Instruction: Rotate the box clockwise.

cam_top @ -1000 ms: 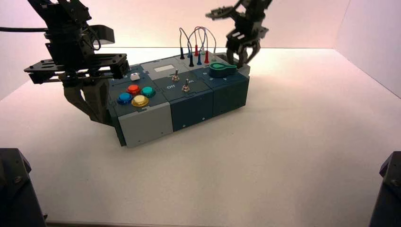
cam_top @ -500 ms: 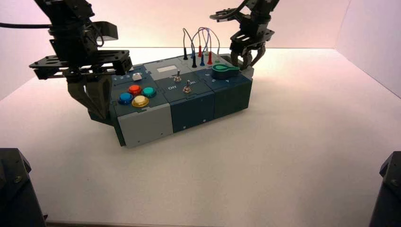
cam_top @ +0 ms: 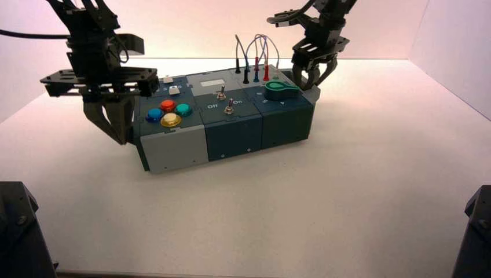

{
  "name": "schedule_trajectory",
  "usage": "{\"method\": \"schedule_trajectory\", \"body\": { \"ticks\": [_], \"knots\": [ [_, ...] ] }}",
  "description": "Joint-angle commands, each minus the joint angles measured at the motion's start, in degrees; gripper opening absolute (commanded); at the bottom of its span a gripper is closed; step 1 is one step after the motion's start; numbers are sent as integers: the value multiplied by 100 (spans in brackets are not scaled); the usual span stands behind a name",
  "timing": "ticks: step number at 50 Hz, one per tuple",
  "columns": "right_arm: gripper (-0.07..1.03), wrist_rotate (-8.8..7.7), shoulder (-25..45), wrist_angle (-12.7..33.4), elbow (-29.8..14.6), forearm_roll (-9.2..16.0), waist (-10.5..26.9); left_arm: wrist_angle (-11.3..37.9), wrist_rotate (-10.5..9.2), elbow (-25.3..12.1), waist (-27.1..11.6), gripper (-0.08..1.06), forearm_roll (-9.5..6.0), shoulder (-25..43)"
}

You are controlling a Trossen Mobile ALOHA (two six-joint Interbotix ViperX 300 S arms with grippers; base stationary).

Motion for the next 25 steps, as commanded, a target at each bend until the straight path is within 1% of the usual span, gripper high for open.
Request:
{"method": "schedule_trajectory", "body": {
  "ticks": [1,6,10,15,21,25],
  "knots": [
    [62,0,-237,-18,114,-35,-18,-97,79,-308,141,-3,123,9],
    [62,70,-255,-149,264,-35,-26,-132,176,-448,176,-3,123,114],
    [62,79,-281,-193,352,-35,-18,-167,246,-615,202,-3,123,264],
    [62,88,-325,-202,431,-35,-18,-246,290,-791,229,-3,123,448],
    [62,158,-404,-220,510,-35,-26,-352,299,-940,246,-3,123,598],
    [62,211,-466,-255,554,-35,-35,-413,369,-1072,325,-3,123,694]
  ]
}}
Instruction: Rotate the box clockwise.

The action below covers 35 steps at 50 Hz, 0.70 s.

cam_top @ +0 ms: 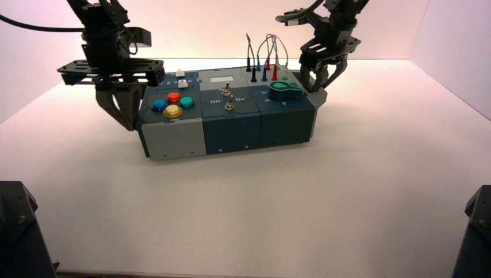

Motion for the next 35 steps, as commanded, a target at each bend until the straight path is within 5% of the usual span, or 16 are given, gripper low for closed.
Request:
{"method": "schedule_trajectory", "body": {
  "ticks": [1,13,35],
  "knots": [
    [62,9,-185,9,114,-35,62,-369,70,-431,123,-3,9,105],
    [62,141,-246,-70,308,-35,44,-448,448,-729,475,-3,9,483],
    [62,439,-475,-202,615,-114,-308,-510,729,-1239,492,-3,-44,835]
  ]
}}
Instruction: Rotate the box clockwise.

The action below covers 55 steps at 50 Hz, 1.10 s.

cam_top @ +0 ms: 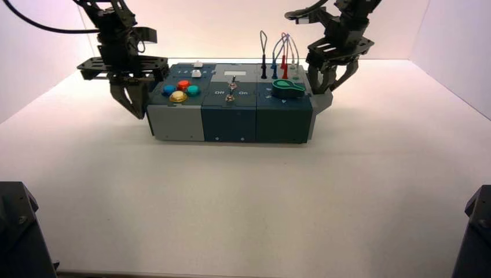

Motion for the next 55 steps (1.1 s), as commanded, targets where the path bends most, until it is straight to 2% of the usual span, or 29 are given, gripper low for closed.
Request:
{"method": "schedule_trajectory", "body": {
  "ticks": [1,21,25,30,35,55],
  "knots": [
    [62,-44,-149,-18,158,-88,-132,-114,88,-360,0,-3,-53,0],
    [62,79,-281,0,97,-88,-149,-9,149,-360,-149,-3,-70,-79],
    [62,185,-281,97,158,-44,-141,-44,149,-413,-229,-3,-70,-79],
    [62,316,-387,141,352,-18,-44,-44,149,-554,-316,-3,-79,-9],
    [62,369,-554,141,536,-9,-26,-44,158,-686,-316,-3,-79,132],
    [62,404,-1072,141,1151,97,88,-325,237,-1011,-334,-3,-88,536]
  ]
}}
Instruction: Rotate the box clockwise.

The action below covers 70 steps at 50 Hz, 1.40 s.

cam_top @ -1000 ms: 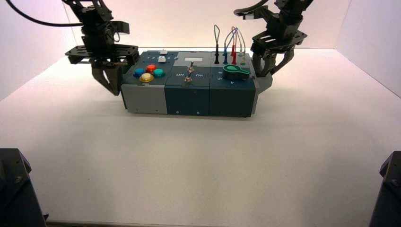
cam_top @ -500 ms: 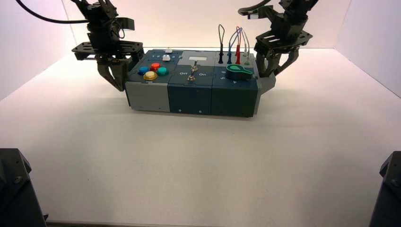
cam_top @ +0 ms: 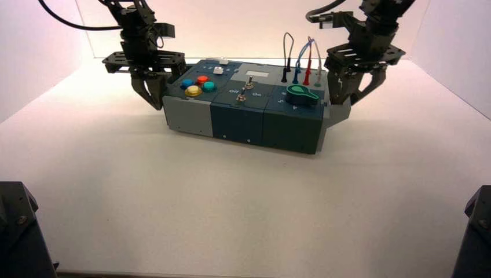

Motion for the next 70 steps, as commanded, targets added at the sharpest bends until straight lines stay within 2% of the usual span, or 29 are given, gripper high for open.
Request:
{"method": "schedule_trajectory", "body": {
  "ticks": [1,20,37,55,70],
  "knots": [
    [62,-229,-308,105,132,-9,246,-308,18,-272,-97,-3,-26,-35],
    [61,79,-378,53,299,9,853,-404,123,-668,-97,-3,-26,158],
    [60,334,-501,105,439,9,1195,-431,281,-1055,-97,-3,-26,492],
    [60,527,-598,105,501,9,1485,-448,281,-1529,-237,-3,-26,721],
    [60,562,-712,105,563,-35,1494,-290,281,-1740,-360,-3,0,853]
  ]
}}
